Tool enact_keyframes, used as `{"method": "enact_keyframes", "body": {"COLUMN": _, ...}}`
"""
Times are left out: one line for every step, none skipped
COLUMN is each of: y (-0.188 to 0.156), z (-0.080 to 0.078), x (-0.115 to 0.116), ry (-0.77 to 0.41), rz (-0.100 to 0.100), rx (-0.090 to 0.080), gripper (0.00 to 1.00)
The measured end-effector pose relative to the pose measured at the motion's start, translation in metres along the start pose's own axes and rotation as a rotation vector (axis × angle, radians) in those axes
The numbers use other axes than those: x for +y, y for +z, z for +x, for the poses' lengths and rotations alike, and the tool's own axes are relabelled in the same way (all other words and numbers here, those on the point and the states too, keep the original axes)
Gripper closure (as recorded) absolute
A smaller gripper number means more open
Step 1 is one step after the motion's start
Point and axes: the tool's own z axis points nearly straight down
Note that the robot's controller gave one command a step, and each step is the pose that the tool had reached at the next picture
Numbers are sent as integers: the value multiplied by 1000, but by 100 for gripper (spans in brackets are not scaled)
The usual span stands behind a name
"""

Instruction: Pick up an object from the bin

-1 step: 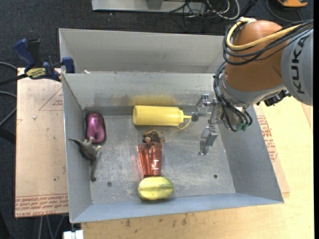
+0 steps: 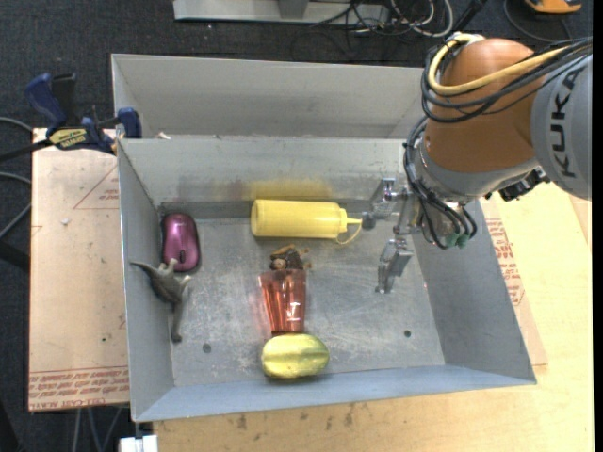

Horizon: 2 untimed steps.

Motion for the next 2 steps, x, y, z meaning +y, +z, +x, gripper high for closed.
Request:
{"method": "enact_keyframes", "body": {"y": 26, "z": -11, "x": -10, "ry": -57, "rz": 0, "rx": -8, "gripper": 0}}
{"method": "enact_keyframes", "body": {"y": 59, "z": 4, "x": -30, "ry": -38, "rz": -1, "rx": 1, "gripper": 0}}
